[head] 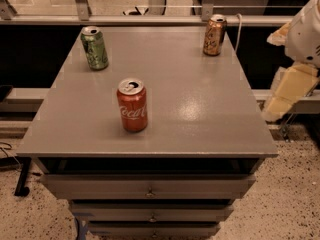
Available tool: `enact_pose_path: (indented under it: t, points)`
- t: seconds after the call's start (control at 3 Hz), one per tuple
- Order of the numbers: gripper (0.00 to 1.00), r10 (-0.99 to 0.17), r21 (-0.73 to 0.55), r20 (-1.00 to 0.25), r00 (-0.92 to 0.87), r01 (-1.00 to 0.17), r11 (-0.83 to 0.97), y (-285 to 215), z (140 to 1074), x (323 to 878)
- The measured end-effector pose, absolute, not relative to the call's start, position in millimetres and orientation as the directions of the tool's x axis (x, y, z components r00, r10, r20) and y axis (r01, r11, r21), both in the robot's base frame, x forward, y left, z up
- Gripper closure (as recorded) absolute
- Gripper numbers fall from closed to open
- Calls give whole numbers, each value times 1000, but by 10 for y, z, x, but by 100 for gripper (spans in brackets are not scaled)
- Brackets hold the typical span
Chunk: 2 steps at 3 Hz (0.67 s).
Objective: Move orange can near coke can
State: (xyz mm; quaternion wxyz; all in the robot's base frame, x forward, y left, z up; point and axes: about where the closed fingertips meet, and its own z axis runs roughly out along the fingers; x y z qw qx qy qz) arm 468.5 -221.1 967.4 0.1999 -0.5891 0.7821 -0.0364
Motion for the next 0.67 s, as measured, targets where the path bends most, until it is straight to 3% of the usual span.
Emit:
enact_pose_path:
  t: [0.67]
  points:
    - [0, -818, -378, -543, -190, -815, 439, -2419, 9213, 6140]
